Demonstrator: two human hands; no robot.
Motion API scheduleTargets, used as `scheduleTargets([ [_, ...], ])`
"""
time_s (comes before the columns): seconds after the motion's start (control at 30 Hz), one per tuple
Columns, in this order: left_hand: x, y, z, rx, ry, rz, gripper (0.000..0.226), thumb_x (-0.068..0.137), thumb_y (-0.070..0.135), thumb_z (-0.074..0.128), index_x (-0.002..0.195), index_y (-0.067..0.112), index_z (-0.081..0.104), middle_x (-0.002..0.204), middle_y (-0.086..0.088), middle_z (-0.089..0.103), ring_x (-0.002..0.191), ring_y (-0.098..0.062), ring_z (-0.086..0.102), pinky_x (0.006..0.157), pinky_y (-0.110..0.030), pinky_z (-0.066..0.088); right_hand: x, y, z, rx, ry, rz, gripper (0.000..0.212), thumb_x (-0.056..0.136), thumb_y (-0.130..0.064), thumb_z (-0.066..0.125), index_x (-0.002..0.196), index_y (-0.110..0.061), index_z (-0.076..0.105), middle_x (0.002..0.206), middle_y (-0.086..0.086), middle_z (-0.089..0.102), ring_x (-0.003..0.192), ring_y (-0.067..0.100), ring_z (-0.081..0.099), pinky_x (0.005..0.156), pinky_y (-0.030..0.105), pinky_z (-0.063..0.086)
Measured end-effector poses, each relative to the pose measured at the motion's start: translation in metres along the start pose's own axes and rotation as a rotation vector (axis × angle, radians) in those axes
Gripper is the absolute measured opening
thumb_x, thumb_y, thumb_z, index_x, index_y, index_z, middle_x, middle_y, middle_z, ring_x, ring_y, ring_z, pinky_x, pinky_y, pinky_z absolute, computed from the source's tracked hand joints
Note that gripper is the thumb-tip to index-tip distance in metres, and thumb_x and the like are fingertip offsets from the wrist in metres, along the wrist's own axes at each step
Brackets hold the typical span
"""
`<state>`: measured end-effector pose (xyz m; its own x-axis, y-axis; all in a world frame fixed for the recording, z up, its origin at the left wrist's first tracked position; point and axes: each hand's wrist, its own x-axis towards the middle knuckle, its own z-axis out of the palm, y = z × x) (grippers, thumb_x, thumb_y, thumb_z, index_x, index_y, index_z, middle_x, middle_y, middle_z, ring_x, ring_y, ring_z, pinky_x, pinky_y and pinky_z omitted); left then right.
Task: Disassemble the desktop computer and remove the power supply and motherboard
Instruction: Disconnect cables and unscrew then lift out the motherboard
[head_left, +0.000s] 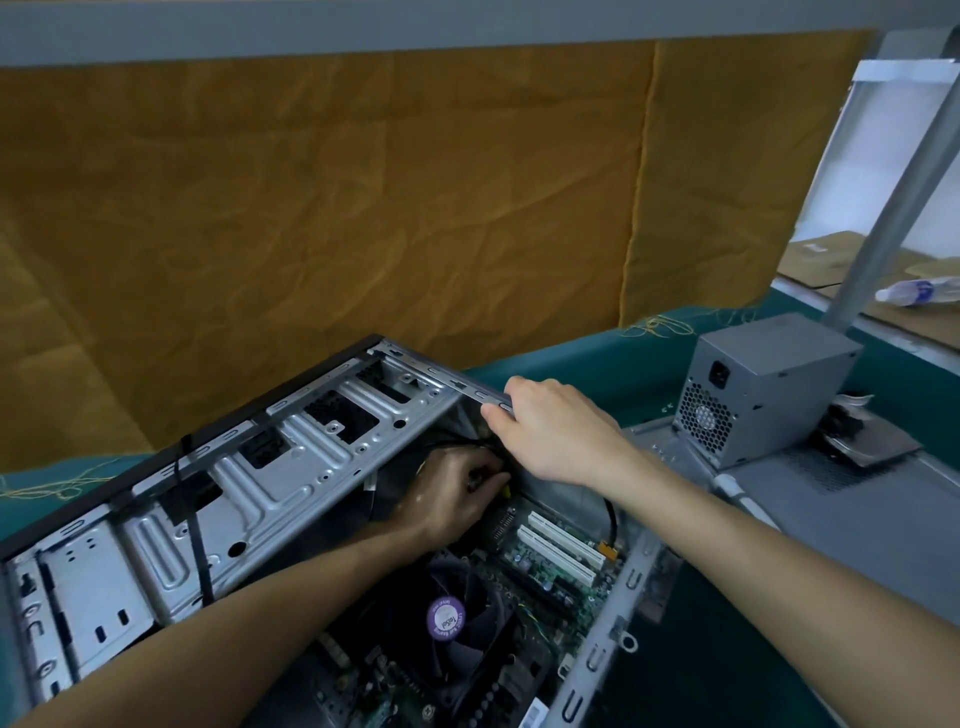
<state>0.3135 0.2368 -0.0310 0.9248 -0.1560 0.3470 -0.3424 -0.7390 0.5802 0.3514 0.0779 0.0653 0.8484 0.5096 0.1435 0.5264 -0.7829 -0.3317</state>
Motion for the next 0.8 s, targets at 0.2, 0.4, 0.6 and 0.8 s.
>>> scheduleTargets([
  [0.2, -0.003, 0.025, -0.026, -0.075, -0.228, -0.295, 0.019, 0.095, 0.029, 0.069, 0.082, 0.016, 0.073, 0.077, 0.001, 0.071, 0.059, 0.001, 0.057, 0.058, -0.016, 0.042, 0.003, 0.003, 0.001, 0.038, -0.004, 0.025, 0.043, 0.1, -0.053, 0.044, 0.078, -0.016, 0.05, 0.073, 0.002, 0.055, 0.067, 0.024, 0.053, 0.055, 0.038, 0.039],
  [0.4, -0.018, 0.063, -0.074, -0.274, -0.096, -0.343, 0.03, 0.099, 0.029, 0.065, 0.082, 0.005, 0.072, 0.065, 0.003, 0.067, 0.049, 0.0, 0.052, 0.049, -0.012, 0.038, -0.002, -0.002, -0.013, 0.55, 0.292, -0.075, 0.015, 0.095, -0.035, 0.063, 0.086, -0.024, 0.068, 0.084, -0.008, 0.069, 0.081, 0.009, 0.063, 0.074, 0.03, 0.049],
  [0.6, -0.024, 0.078, -0.102, -0.509, -0.055, -0.46, 0.024, 0.101, 0.022, 0.061, 0.084, 0.008, 0.07, 0.064, -0.001, 0.06, 0.055, -0.013, 0.051, 0.052, -0.023, 0.042, -0.019, -0.019, -0.019, 0.594, -0.212, -0.221, 0.029, 0.091, -0.049, 0.064, 0.107, -0.025, 0.07, 0.091, 0.004, 0.074, 0.077, 0.009, 0.068, 0.076, 0.041, 0.054],
  [0.8, -0.011, 0.083, -0.114, -0.138, -0.065, -0.246, 0.031, 0.098, 0.014, 0.045, 0.088, 0.015, 0.074, 0.08, -0.001, 0.076, 0.058, -0.014, 0.066, 0.053, -0.027, 0.051, -0.007, -0.004, -0.033, 0.504, -0.117, -0.224, 0.018, 0.102, -0.013, 0.058, 0.113, -0.014, 0.072, 0.065, -0.008, 0.068, 0.06, -0.002, 0.061, 0.065, 0.021, 0.047],
])
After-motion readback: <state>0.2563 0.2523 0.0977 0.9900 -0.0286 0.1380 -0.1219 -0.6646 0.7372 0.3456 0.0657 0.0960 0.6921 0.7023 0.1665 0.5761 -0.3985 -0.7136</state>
